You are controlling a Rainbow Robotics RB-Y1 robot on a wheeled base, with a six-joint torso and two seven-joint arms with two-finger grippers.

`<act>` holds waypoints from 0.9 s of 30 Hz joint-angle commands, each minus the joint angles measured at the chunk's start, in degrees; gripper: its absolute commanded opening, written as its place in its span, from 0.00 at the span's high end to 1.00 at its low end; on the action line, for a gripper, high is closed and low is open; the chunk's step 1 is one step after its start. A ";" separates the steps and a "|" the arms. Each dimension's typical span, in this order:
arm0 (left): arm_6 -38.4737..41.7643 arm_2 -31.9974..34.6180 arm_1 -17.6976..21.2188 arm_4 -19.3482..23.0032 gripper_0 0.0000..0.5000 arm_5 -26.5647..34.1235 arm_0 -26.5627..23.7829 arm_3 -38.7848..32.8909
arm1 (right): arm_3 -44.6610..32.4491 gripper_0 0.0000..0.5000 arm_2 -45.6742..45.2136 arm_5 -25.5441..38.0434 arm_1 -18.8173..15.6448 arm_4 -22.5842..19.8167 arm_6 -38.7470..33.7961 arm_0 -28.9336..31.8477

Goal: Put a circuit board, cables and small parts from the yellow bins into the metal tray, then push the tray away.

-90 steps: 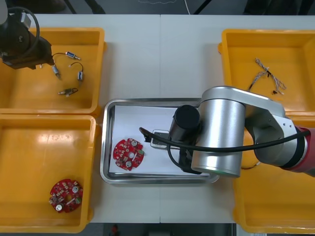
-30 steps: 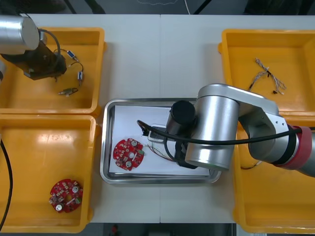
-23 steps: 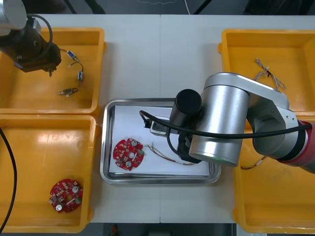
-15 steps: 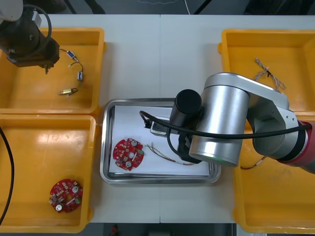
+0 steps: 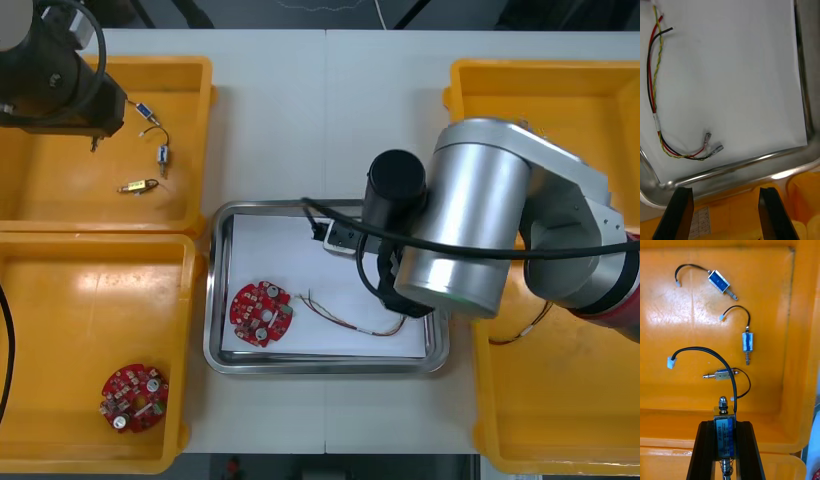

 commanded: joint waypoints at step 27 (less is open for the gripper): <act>16.36 -21.11 -9.43 5.82 1.00 0.49 5.67 -12.86 | -1.78 0.00 -31.73 1.66 -10.41 -12.41 2.33 -0.09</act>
